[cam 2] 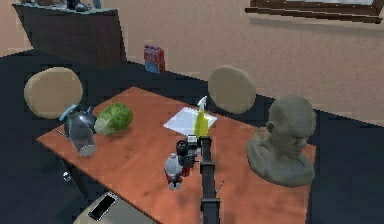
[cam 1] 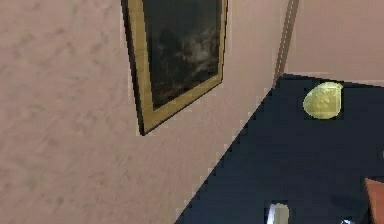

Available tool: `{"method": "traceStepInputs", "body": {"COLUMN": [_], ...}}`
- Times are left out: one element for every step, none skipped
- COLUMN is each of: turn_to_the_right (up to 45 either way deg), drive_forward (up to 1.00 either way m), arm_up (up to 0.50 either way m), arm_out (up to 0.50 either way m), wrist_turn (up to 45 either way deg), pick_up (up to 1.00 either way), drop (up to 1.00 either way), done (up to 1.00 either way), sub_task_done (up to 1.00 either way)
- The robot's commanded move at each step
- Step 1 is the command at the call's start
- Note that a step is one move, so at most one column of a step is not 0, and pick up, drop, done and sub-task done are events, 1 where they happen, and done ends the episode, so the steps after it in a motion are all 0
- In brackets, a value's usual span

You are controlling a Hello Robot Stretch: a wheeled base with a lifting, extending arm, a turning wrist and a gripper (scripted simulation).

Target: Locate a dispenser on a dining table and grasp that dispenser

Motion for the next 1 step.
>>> {"method": "traceStepInputs", "body": {"turn_to_the_right": [0.0], "drive_forward": [0.0], "arm_up": [0.0], "arm_out": [0.0], "wrist_turn": [0.0], "pick_up": [0.0], "drop": [0.0], "done": [1.0], "sub_task_done": [0.0]}}
